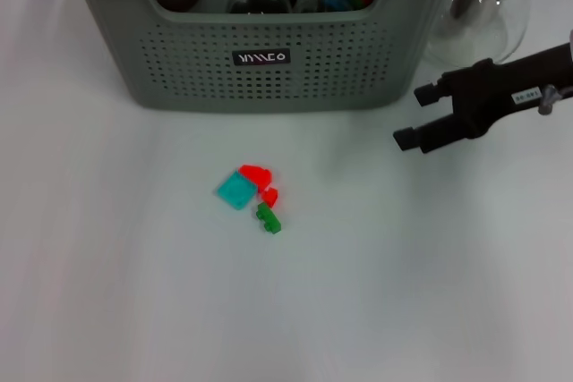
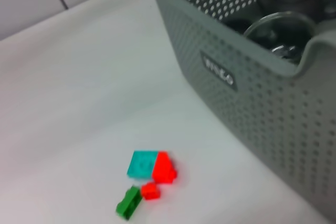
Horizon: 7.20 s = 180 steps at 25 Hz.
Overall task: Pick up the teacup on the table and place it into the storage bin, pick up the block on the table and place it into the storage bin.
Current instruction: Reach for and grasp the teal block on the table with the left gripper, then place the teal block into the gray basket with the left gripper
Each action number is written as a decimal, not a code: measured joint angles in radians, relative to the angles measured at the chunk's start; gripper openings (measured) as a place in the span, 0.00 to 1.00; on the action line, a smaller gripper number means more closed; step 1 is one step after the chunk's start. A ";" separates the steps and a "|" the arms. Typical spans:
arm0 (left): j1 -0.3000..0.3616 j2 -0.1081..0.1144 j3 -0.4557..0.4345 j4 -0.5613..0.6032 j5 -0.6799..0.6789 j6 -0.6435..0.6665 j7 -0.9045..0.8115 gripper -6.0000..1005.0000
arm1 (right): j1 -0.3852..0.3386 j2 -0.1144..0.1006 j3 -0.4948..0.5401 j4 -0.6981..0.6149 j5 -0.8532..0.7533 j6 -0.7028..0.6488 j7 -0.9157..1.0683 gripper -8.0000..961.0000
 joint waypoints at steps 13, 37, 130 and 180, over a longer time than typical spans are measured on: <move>0.237 -0.019 -0.010 0.279 -0.432 0.270 0.258 0.85 | -0.133 0.002 0.146 0.090 0.180 -0.161 -0.294 0.98; 0.262 -0.033 0.070 0.089 -0.010 0.476 0.417 0.85 | -0.120 0.052 0.182 0.170 0.125 -0.041 -0.253 0.98; 0.100 -0.039 0.629 -0.192 0.240 0.106 -0.115 0.60 | 0.021 0.029 0.033 0.156 -0.008 -0.109 -0.131 0.99; -0.144 0.017 0.088 0.014 0.219 -0.004 -0.031 0.68 | 0.012 0.016 0.039 0.104 -0.007 -0.112 -0.120 0.98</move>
